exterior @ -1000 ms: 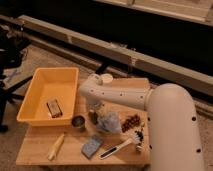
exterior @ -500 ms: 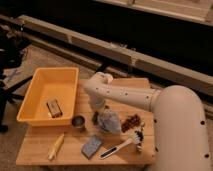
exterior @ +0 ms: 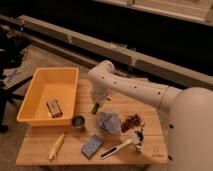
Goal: Place pepper in table surface
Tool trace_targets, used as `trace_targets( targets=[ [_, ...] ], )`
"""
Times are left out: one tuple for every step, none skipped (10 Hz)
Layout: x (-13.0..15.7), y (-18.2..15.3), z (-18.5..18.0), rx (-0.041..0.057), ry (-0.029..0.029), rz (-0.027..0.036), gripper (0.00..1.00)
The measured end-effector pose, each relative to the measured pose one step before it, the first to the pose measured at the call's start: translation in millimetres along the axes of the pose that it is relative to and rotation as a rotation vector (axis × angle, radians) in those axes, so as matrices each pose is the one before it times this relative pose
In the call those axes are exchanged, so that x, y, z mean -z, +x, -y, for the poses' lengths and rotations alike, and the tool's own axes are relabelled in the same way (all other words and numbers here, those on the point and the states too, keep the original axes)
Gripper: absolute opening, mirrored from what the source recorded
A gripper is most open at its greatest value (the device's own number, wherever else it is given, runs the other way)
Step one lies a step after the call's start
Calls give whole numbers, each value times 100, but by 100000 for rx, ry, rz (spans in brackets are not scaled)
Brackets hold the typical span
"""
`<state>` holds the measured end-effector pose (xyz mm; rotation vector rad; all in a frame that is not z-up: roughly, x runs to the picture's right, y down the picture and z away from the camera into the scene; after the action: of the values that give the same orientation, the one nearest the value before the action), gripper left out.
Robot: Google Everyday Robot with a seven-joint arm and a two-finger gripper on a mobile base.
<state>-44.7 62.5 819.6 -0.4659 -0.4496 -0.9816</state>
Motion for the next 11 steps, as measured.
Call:
trace_targets(
  targets=[
    [1029,375,73,-218,1482,-269,7],
    [662,403,-31,-276,1482,-446,7],
    [289,84,147,31,1301,-97,10],
    [348,-56,298,308,1801,-88,19],
    [460,-7,270,214,1969,-417,30],
    [657,64,346,219,1470,-730,40],
    [513,16,479,448,833,-616,49],
    [283,3,569,1018,210,-1143,61],
    [122,-20,361,663,3,-829,69],
    [-9,8,343,313,-225,-1094,77],
    [-14,36,247,-148,127,-607,80]
  ],
)
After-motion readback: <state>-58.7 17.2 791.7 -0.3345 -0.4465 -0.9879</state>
